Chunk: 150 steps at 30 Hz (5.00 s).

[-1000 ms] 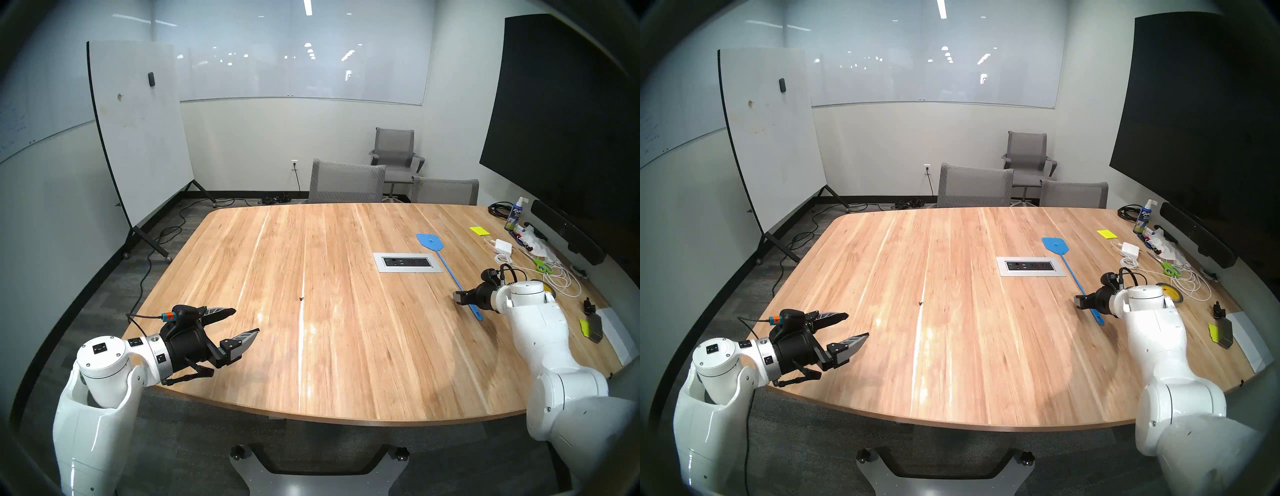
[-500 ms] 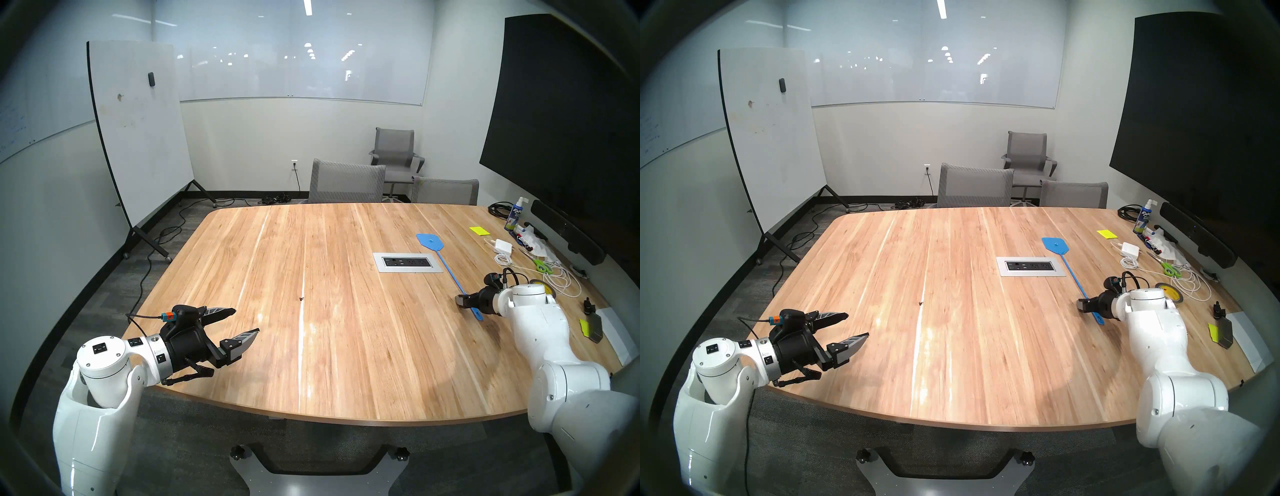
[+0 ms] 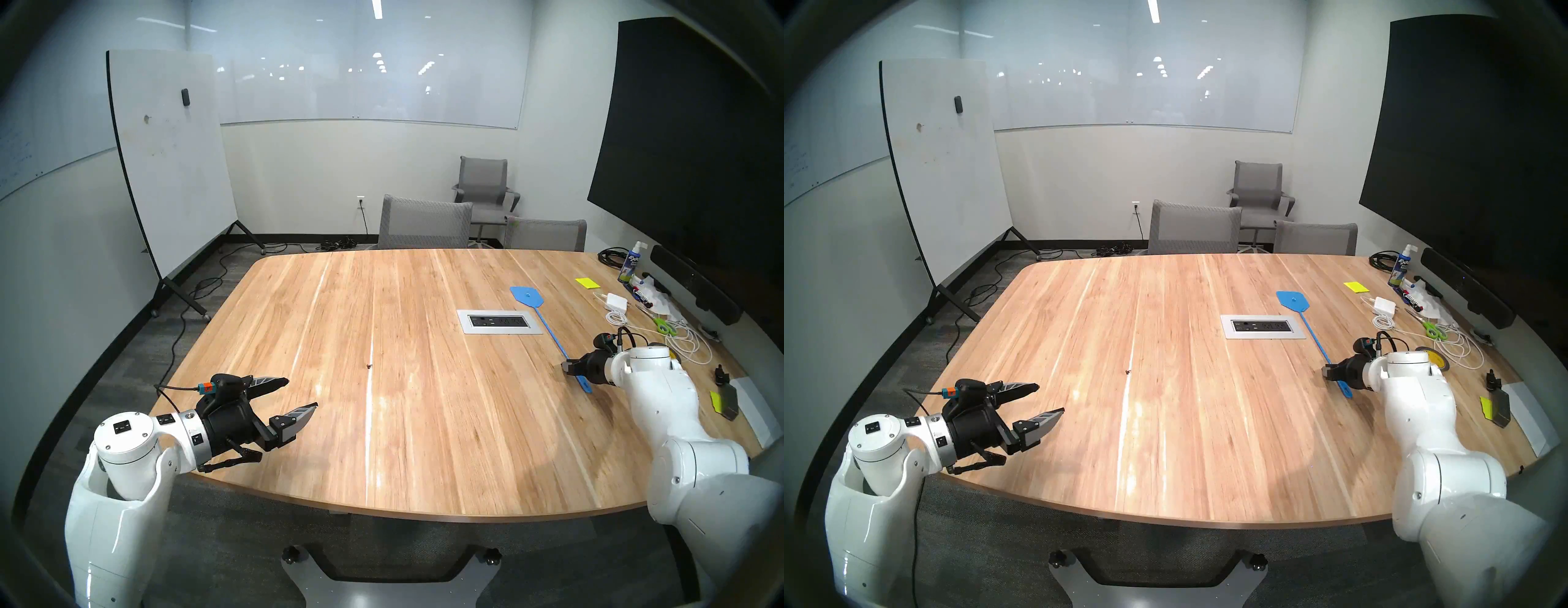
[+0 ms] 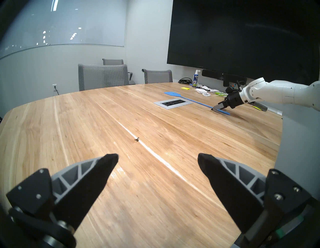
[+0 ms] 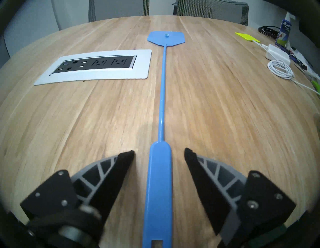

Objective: Swat a bug on table

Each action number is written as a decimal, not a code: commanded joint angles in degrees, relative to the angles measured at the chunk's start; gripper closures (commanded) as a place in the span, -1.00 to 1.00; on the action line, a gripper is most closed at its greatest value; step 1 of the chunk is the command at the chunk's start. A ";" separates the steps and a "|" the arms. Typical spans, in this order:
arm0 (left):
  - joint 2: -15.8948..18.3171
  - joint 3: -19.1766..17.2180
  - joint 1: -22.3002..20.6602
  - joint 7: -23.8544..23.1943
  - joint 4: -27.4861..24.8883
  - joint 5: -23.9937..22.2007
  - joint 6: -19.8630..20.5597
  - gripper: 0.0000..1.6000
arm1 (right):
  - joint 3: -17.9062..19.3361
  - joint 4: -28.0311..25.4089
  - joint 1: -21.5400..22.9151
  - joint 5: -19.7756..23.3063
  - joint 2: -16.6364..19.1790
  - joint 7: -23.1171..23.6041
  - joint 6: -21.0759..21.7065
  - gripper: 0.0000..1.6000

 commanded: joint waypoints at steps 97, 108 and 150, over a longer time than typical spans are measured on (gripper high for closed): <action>-0.19 -0.23 -0.13 -0.41 -0.82 0.32 0.22 -1.00 | 1.46 0.22 -2.83 -0.68 1.43 1.72 -2.71 0.90; -0.24 -0.25 -0.15 -0.46 -0.80 0.37 0.21 -1.00 | 4.15 -9.11 -9.03 0.40 2.38 4.33 1.34 1.00; -0.41 -0.32 -0.20 -0.64 -0.80 0.55 0.26 -1.00 | 17.86 -44.38 -37.27 -1.36 -0.26 12.35 11.60 1.00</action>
